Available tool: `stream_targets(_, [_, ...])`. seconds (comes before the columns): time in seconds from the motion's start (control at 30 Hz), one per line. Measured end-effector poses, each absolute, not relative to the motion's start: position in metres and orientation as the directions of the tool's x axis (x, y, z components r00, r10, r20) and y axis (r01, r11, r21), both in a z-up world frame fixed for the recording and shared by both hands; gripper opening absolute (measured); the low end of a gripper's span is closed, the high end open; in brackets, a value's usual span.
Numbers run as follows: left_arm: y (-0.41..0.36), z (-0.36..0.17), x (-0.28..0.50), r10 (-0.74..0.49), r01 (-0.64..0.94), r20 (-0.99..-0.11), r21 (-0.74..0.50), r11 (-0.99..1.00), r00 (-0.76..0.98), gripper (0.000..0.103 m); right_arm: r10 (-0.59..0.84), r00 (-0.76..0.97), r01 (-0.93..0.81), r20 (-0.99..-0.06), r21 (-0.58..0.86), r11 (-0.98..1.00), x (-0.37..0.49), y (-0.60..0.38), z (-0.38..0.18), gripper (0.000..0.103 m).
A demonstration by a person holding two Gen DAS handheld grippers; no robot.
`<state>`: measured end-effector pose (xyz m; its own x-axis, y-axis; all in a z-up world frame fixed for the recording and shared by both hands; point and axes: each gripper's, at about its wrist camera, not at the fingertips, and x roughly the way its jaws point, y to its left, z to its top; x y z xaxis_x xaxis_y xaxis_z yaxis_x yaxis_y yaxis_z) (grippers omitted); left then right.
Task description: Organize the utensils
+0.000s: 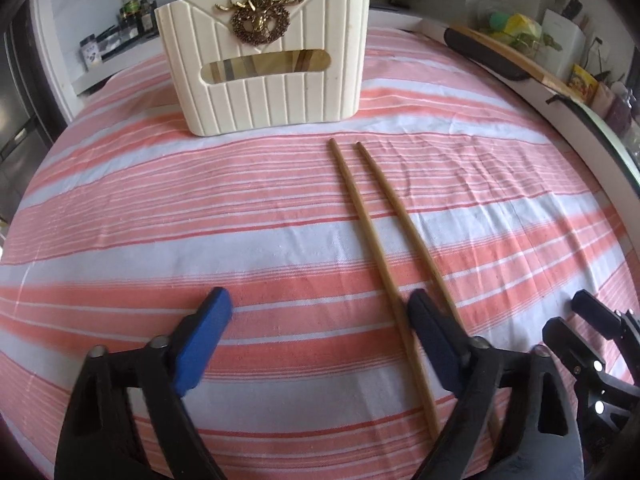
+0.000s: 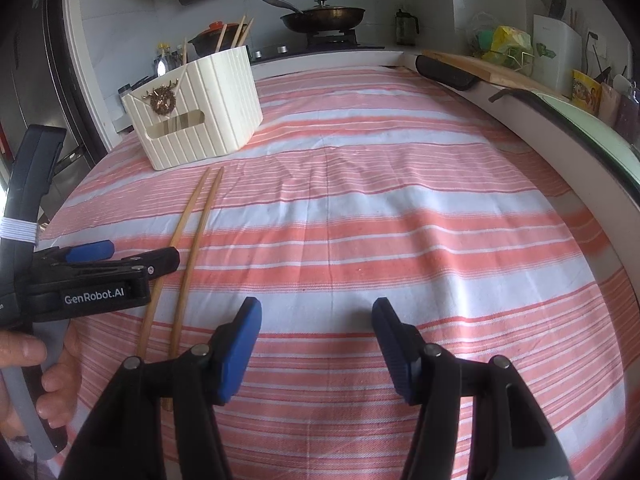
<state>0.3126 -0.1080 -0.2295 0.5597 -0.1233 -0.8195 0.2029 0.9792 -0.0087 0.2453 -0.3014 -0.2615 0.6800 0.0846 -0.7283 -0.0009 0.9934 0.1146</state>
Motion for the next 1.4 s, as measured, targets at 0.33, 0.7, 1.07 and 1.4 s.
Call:
stream_targets(0.33, [-0.075, -0.219, 0.309, -0.153, 0.211, -0.82, -0.04, 0.977, 0.552, 0.005, 0.307, 0.617, -0.227, -0.725, 0.21, 0.951, 0.255, -0.251, -0.24, 0.059])
stream_targets(0.7, [0.024, -0.214, 0.277, -0.085, 0.07, -0.814, -0.054, 0.996, 0.575, 0.006, 0.052, 0.615, -0.148, -0.787, -0.051, 0.988, 0.263, -0.223, -0.26, 0.006])
stream_targets(1.07, [0.036, -0.219, 0.259, -0.129, 0.14, -0.819, -0.06, 0.988, 0.559, 0.085, 0.051, 0.667, -0.076, -0.743, 0.0, 0.997, 0.219, -0.274, -0.244, 0.068])
stream_targets(1.4, [0.031, -0.24, 0.26, -0.047, 0.11, -0.832, 0.017, 0.994, 0.553, 0.102, 0.045, 0.633, -0.113, -0.773, -0.035, 0.993, 0.234, -0.259, -0.267, 0.072])
